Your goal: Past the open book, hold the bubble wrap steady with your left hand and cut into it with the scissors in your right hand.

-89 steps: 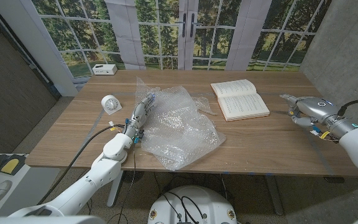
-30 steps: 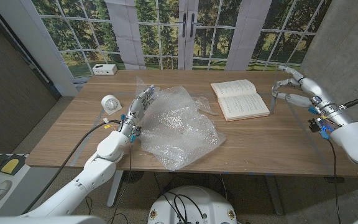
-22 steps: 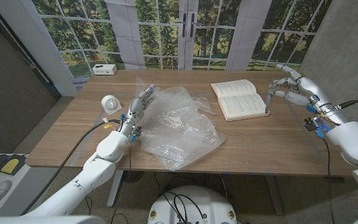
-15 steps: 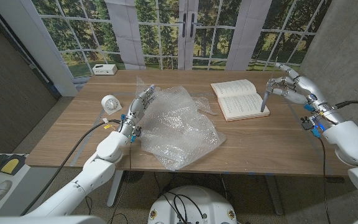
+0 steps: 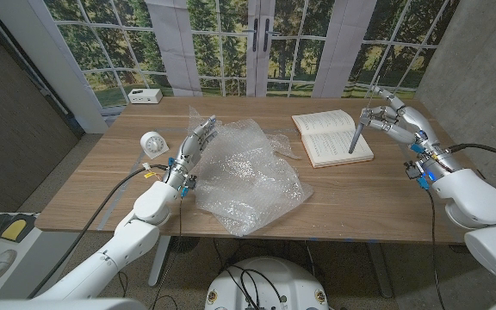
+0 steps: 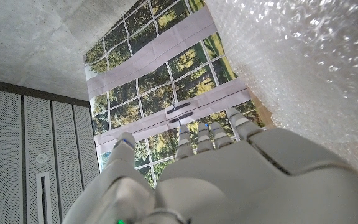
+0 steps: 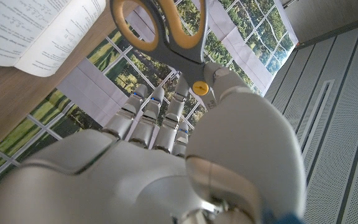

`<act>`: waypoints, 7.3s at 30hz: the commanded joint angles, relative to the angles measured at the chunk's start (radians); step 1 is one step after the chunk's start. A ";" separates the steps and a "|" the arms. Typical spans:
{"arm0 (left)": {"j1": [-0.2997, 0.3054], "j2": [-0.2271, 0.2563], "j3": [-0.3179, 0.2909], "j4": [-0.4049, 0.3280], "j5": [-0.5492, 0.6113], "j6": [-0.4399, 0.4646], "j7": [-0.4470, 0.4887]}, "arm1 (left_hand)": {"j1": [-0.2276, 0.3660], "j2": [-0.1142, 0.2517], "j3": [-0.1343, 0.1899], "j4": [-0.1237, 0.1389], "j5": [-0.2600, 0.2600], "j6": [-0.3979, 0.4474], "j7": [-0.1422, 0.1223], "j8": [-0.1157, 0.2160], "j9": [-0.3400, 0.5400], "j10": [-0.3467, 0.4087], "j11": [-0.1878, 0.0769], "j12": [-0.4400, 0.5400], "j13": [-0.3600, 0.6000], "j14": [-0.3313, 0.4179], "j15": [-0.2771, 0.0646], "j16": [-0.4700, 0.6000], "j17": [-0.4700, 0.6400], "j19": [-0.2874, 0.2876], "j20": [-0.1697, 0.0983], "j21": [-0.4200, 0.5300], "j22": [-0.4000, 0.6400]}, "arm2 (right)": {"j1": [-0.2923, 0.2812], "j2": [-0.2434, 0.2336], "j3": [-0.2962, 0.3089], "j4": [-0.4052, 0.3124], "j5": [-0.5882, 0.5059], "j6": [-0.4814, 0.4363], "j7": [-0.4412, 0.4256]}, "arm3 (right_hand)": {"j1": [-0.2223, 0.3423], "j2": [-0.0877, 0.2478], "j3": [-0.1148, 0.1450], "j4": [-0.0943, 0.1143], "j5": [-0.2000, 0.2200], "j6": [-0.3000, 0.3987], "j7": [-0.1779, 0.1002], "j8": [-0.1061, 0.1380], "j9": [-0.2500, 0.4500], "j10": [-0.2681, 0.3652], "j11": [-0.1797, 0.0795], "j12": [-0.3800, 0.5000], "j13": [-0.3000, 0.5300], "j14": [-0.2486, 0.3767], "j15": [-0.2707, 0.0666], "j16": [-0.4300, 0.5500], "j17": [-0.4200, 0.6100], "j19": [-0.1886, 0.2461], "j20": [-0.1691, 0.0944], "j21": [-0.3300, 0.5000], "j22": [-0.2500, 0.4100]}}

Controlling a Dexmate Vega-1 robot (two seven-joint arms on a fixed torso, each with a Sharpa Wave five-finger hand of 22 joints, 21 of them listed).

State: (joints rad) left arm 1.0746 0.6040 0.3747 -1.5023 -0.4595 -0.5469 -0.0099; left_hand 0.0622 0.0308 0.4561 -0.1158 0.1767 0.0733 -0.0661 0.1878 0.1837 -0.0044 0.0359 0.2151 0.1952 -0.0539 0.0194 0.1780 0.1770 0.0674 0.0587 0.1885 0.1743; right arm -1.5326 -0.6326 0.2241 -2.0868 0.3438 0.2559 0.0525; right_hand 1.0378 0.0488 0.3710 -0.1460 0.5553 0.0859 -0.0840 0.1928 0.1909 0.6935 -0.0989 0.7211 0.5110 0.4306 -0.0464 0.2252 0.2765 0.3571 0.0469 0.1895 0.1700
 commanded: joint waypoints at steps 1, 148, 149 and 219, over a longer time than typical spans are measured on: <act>0.014 0.012 -0.005 -0.030 0.018 0.000 0.012 | -0.005 0.004 -0.002 -0.003 0.004 0.006 -0.003 0.005 0.001 0.005 0.002 0.005 0.003 -0.006 -0.001 0.003 0.003 0.001 0.000 0.001 0.002 | 0.027 -0.018 -0.078 0.034 0.060 0.054 -0.022 | 0.003 0.010 0.005 0.007 0.011 0.008 0.003 0.005 0.002 0.129 -0.115 0.010 0.072 0.004 -0.163 -0.002 0.005 0.001 0.006 0.001 0.003; 0.069 -0.018 -0.002 -0.066 -0.006 -0.050 -0.004 | 0.035 0.015 0.031 -0.021 -0.003 0.264 0.026 0.009 0.007 0.339 -0.020 0.057 0.014 0.154 -0.027 0.007 0.001 0.045 -0.009 0.005 0.002 | 0.238 0.048 -0.503 0.159 -0.164 0.337 -0.197 | -0.002 0.017 0.010 -0.005 0.048 0.035 -0.010 0.004 0.001 0.131 -0.115 0.024 0.070 0.005 -0.166 -0.002 0.029 -0.003 0.015 0.005 0.003; 0.069 -0.017 -0.002 -0.067 -0.007 -0.050 -0.005 | 0.035 0.015 0.031 -0.021 -0.003 0.259 0.026 0.007 0.007 0.339 -0.020 0.056 0.014 0.154 -0.027 0.007 0.001 0.044 -0.008 0.005 0.002 | 0.239 0.047 -0.505 0.160 -0.163 0.337 -0.195 | -0.003 0.017 0.010 -0.005 0.048 0.035 -0.010 0.004 0.002 0.130 -0.115 0.024 0.070 0.005 -0.165 -0.002 0.030 -0.003 0.016 0.005 0.003; 0.069 0.012 0.004 -0.064 -0.006 -0.065 -0.052 | 0.069 0.021 0.062 -0.036 -0.004 0.382 -0.005 0.022 0.009 0.230 -0.017 -0.007 0.033 0.041 -0.012 -0.009 0.002 -0.016 0.014 -0.004 0.002 | 0.289 0.049 -0.574 0.146 -0.167 0.312 -0.170 | -0.005 0.021 0.007 -0.007 0.058 0.040 -0.010 0.000 0.002 0.132 -0.114 0.026 0.067 0.003 -0.168 -0.004 0.038 -0.005 0.016 0.005 0.003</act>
State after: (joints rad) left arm 1.1497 0.5937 0.3726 -1.5579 -0.4615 -0.6279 -0.0334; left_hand 0.1152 0.0519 0.5116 -0.1517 0.1767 0.4484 -0.0698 0.2177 0.1885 0.2511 0.0146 0.2144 0.2254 0.0060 0.0015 0.1731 0.1771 0.0649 0.0680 0.1884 0.1745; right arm -1.2531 -0.5811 -0.3402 -1.9404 0.1719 0.5744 -0.1232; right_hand 1.0282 0.0594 0.3719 -0.1534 0.6068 0.1178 -0.0912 0.1928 0.1910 0.6983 -0.0933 0.7212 0.5118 0.4286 -0.0481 0.2215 0.3087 0.3483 0.0626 0.1895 0.1698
